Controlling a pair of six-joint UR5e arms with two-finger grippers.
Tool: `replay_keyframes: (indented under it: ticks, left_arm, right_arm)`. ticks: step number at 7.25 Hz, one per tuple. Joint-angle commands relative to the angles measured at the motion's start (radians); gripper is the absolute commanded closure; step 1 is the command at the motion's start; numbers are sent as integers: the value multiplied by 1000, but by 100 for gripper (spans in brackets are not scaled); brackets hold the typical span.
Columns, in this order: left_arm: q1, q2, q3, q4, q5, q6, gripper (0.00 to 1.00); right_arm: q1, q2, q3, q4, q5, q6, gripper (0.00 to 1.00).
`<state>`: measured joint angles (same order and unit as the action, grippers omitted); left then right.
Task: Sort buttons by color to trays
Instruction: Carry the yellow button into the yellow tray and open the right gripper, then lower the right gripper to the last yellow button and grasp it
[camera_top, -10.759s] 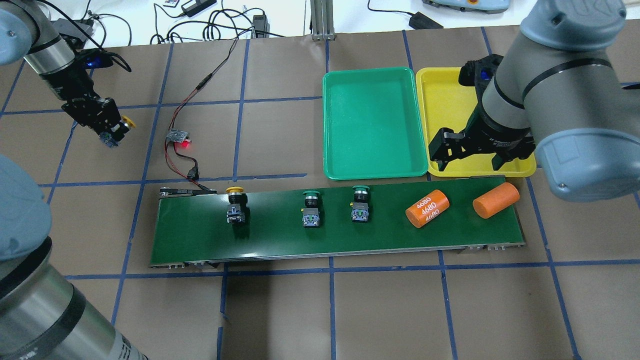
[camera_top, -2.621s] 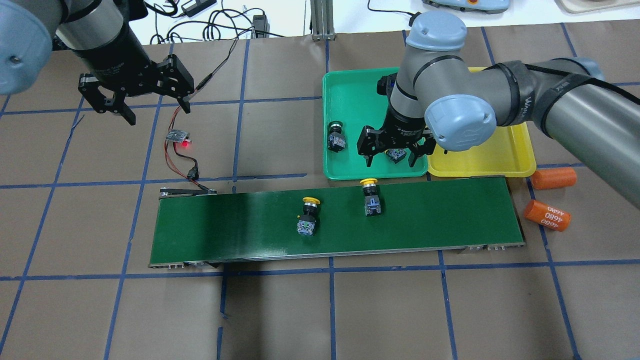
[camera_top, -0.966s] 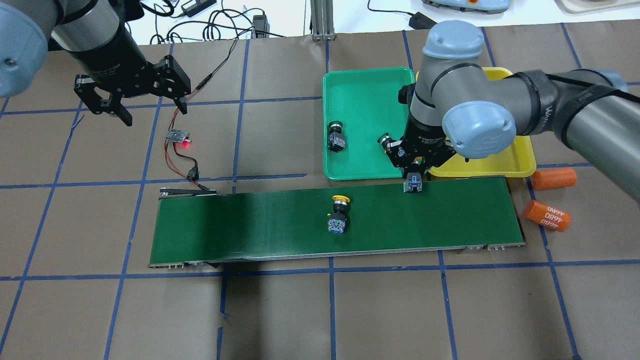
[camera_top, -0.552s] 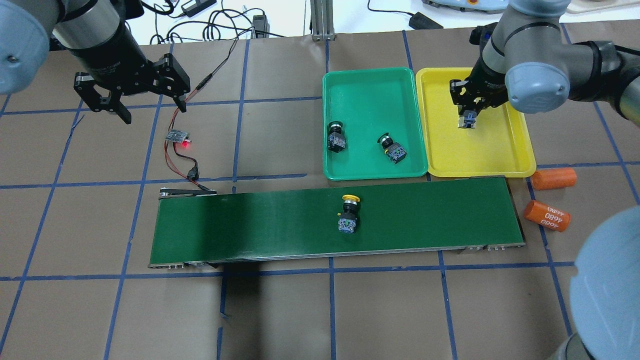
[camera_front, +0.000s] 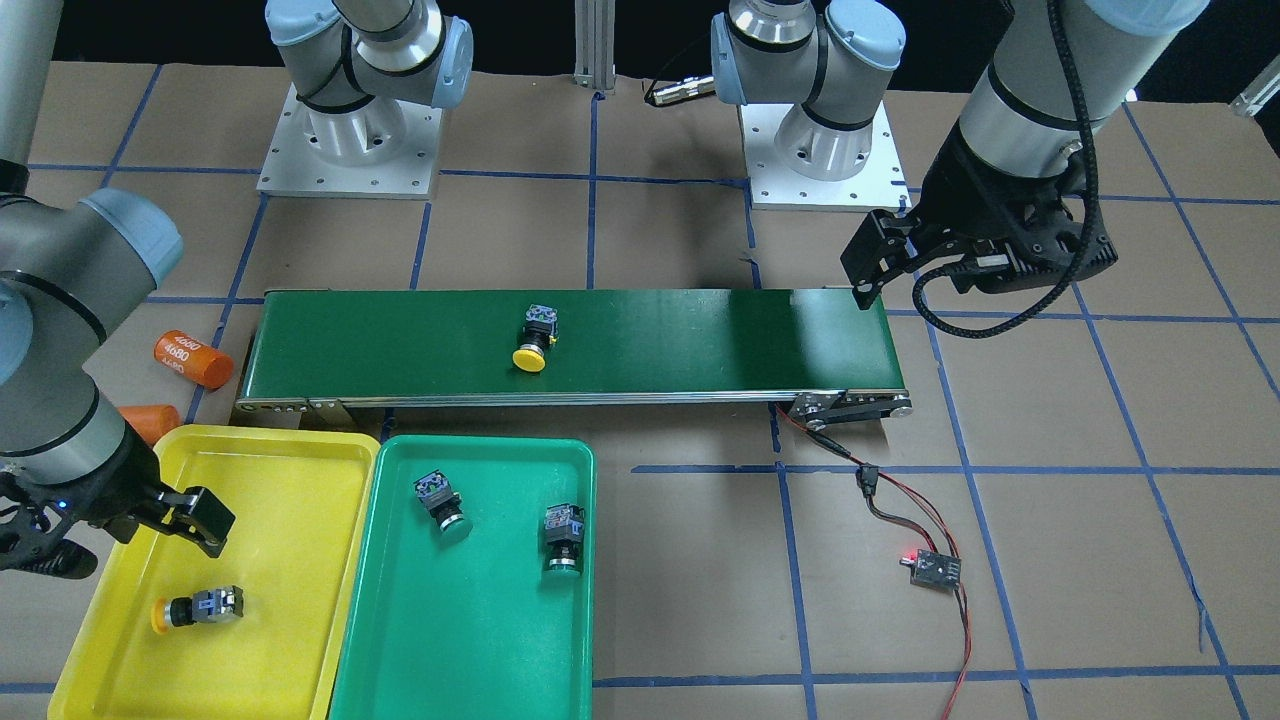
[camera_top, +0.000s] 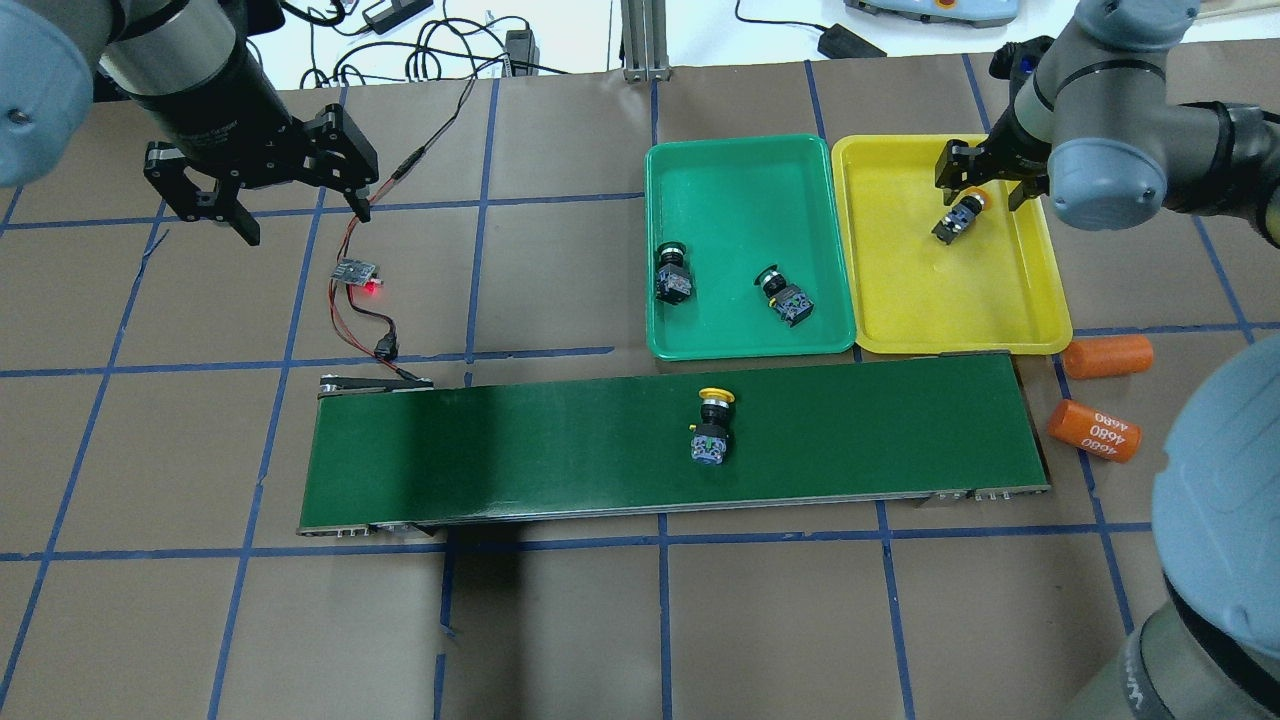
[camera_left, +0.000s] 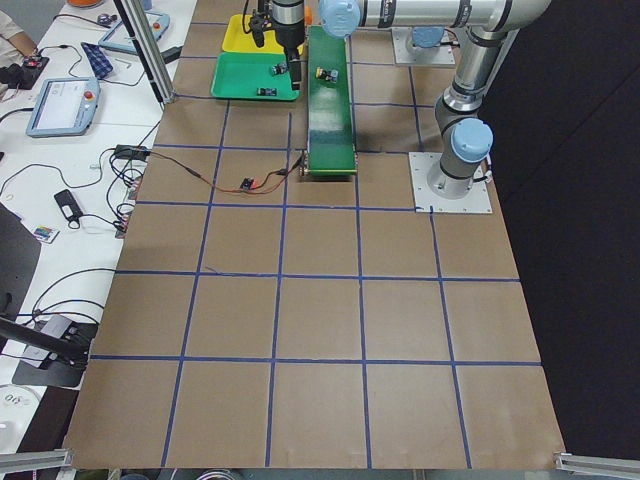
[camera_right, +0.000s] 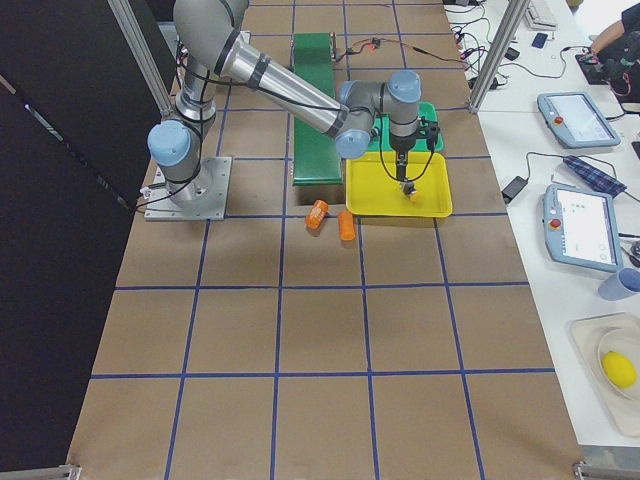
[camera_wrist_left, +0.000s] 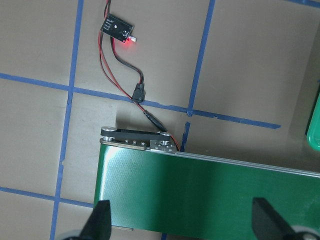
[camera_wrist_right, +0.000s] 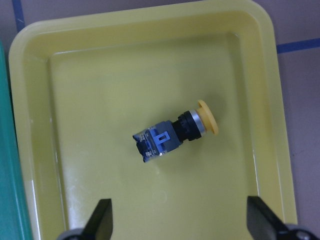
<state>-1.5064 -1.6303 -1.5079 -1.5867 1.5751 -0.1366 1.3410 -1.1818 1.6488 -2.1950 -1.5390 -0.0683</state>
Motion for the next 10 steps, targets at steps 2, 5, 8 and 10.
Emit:
replay_keyframes:
  ticks: [2,5,8,10]
  left_arm:
    - [2,-2,2,1,-1,0,0]
    - [2,1,0,1,-1,0,0]
    - [2,1,0,1,-1,0,0]
    - [2,1,0,1,-1,0,0]
  right_arm:
    - [137,-263,20,341,4,161,0]
    - [328,-274,162,324,14,419,0]
    - [339,-234,189,330,138,410,0]
    - [340,-223,235,324,145,409,0]
